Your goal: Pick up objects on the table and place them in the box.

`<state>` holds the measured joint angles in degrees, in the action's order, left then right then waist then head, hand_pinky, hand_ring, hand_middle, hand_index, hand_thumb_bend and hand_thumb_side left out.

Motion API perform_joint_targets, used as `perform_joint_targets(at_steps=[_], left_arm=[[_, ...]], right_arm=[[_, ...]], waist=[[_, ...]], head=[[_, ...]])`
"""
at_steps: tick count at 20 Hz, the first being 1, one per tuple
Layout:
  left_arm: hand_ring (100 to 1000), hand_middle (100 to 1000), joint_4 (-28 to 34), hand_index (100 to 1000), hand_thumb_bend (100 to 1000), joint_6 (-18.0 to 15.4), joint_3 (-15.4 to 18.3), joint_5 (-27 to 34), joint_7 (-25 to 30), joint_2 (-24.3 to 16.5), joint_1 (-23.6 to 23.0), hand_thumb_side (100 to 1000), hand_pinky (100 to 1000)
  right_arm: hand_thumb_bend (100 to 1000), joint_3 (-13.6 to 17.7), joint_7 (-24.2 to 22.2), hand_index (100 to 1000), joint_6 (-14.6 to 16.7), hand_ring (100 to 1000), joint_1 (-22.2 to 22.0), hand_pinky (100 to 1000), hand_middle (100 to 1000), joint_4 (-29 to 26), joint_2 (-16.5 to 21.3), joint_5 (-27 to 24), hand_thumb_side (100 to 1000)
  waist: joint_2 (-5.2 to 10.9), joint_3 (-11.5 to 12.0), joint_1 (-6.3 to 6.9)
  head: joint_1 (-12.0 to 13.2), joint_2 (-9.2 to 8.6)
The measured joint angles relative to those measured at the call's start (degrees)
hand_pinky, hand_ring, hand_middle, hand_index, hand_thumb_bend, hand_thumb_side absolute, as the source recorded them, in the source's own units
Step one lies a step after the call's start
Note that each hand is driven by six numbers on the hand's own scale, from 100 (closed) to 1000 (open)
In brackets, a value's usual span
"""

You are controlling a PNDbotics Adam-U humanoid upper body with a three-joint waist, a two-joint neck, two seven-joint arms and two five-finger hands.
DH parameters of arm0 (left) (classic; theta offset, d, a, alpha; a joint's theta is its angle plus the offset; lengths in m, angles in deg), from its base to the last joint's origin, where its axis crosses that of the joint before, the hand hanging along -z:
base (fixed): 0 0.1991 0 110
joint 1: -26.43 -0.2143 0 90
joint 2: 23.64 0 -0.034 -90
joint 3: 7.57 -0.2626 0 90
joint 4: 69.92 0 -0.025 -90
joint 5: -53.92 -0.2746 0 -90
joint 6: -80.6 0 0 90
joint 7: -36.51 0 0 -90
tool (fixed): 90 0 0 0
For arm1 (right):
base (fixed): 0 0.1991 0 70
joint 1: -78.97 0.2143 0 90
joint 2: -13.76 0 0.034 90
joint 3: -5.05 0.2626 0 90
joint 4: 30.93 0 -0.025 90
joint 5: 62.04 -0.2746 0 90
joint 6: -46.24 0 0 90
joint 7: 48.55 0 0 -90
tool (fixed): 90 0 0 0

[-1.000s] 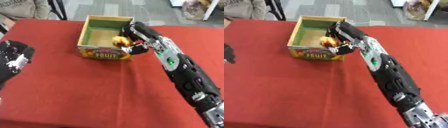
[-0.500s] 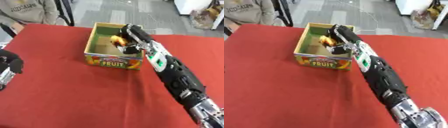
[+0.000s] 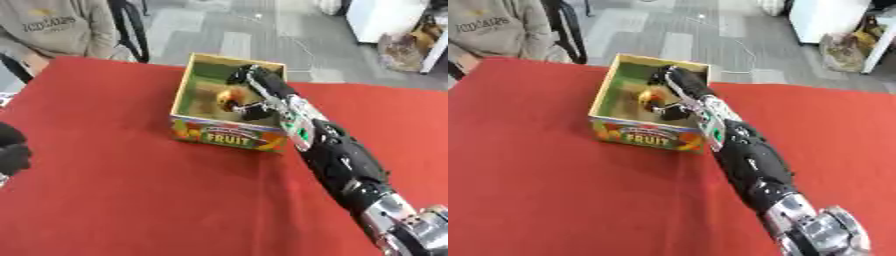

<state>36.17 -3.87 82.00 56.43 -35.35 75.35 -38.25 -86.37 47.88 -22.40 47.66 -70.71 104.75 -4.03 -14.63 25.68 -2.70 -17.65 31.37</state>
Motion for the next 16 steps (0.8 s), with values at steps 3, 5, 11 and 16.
perform_joint_targets(at_steps=[3, 5, 11, 16], left_arm=[[507, 511, 0.0, 593, 496, 0.0, 0.0, 0.0, 0.0, 0.0, 0.1, 343, 467], [507, 511, 0.0, 593, 495, 0.1, 0.0, 0.0, 0.1, 0.0, 0.1, 343, 466], [506, 510, 0.0, 592, 497, 0.2, 0.0, 0.0, 0.1, 0.0, -0.3, 343, 466], [506, 510, -0.1, 591, 497, 0.4, 0.3, -0.1, -0.1, 0.0, -1.6, 344, 465]], right_arm=[[636, 0.3, 1.2, 858, -0.3, 882, 0.3, 806, 848, 0.1, 0.0, 2.5, 457], [637, 0.4, 2.0, 856, -0.2, 869, 0.3, 801, 834, 0.1, -0.1, 3.3, 480], [553, 0.3, 3.2, 838, 0.8, 801, -0.3, 722, 767, -3.0, -0.2, 0.7, 401], [527, -2.0, -0.5, 821, 0.4, 758, -0.5, 665, 720, -10.9, -0.1, -12.4, 357]], waist=[[-0.14, -0.2, -0.39], [-0.14, -0.4, -0.43], [0.29, -2.8, -0.29], [1.44, -6.1, 0.15]], head=[[-0.1, -0.25], [-0.1, -0.27], [0.6, -0.06], [2.8, 0.85]])
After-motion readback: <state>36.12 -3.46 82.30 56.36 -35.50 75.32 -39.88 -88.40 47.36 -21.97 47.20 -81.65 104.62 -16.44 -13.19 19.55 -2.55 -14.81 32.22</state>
